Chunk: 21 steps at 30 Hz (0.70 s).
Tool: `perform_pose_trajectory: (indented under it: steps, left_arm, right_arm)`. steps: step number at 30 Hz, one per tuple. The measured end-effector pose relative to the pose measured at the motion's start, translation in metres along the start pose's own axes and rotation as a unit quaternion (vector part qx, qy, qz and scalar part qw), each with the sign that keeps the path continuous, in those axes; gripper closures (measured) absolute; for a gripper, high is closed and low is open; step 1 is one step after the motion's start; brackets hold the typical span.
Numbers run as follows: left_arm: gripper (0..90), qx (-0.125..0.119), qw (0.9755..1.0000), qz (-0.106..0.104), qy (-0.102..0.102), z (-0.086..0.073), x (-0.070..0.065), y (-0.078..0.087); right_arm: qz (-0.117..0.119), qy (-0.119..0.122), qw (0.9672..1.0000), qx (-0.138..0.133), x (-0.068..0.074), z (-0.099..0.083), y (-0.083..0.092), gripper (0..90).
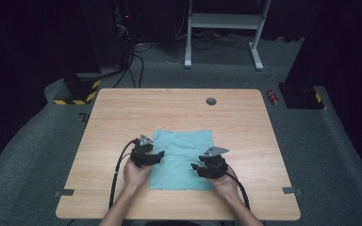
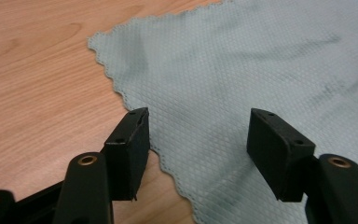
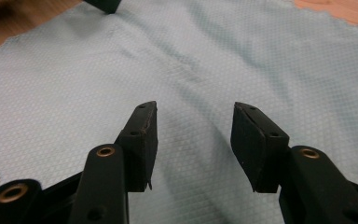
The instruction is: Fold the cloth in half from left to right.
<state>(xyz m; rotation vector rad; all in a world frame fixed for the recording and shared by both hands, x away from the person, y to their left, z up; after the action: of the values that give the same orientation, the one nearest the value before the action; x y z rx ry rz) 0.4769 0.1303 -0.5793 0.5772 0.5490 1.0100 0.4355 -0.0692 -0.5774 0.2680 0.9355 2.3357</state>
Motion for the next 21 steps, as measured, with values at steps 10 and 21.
perform_pose_trajectory:
  steps: [10, 21]
  left_arm:
    - [40.8, -0.006, 0.9992, 0.015, 0.036, 0.012, 0.028, -0.001]
    - [42.2, 0.017, 0.9974, 0.029, 0.064, 0.045, 0.047, -0.019]
  right_arm:
    - [0.032, 0.012, 0.9992, -0.020, 0.020, 0.014, -0.007, 54.5]
    - [0.079, 0.051, 0.9950, -0.033, 0.057, 0.034, -0.022, 56.0]
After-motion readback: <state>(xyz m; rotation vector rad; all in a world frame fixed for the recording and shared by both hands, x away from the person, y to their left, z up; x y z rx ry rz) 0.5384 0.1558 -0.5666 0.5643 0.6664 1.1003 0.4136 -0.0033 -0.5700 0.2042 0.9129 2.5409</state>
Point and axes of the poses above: each handheld gripper's, and its own axes: y roughly backward along the jaws, z roughly out of its top, x roughly to its left, the point moved 9 cm from there along -y, roughly forward along the jaws, and after that the axes turned 6 degrees about y, right-handed, at the moved point
